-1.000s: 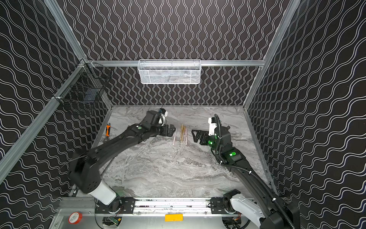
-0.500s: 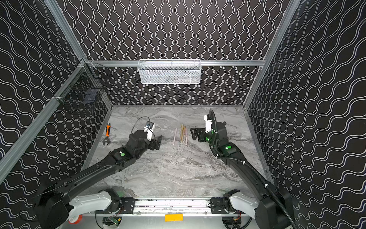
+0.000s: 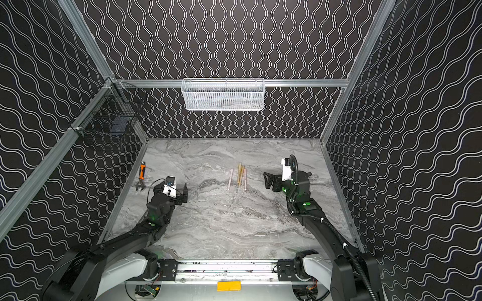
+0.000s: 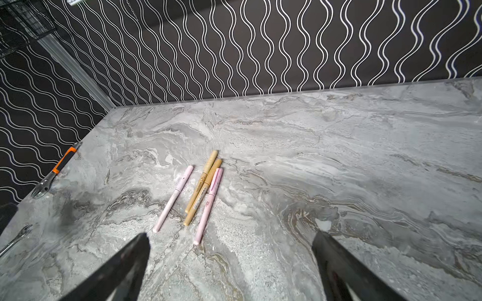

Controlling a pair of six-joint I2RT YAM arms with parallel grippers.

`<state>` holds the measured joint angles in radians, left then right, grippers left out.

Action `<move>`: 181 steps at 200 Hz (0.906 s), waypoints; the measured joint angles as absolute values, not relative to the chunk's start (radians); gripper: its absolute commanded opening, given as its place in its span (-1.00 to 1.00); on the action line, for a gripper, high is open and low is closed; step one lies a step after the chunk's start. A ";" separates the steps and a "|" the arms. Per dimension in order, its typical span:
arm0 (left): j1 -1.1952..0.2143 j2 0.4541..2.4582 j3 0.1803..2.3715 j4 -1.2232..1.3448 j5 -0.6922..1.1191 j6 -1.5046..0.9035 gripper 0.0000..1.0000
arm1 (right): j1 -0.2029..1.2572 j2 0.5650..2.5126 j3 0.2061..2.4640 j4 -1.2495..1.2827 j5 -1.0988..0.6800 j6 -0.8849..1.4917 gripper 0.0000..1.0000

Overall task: Insert pens into pen caps
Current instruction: Reset both arms

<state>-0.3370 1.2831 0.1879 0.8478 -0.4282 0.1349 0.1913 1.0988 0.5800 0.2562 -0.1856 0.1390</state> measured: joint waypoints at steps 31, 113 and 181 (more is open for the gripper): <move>-0.242 1.470 0.210 1.036 -0.335 0.161 0.97 | 0.185 1.107 0.577 0.274 -0.189 0.132 1.00; -0.049 1.657 0.368 1.037 -0.069 0.081 0.98 | 0.176 1.081 0.477 0.348 -0.081 0.037 1.00; -0.048 1.659 0.368 1.007 -0.041 0.078 0.98 | 0.175 1.240 0.247 0.751 0.139 -0.122 0.99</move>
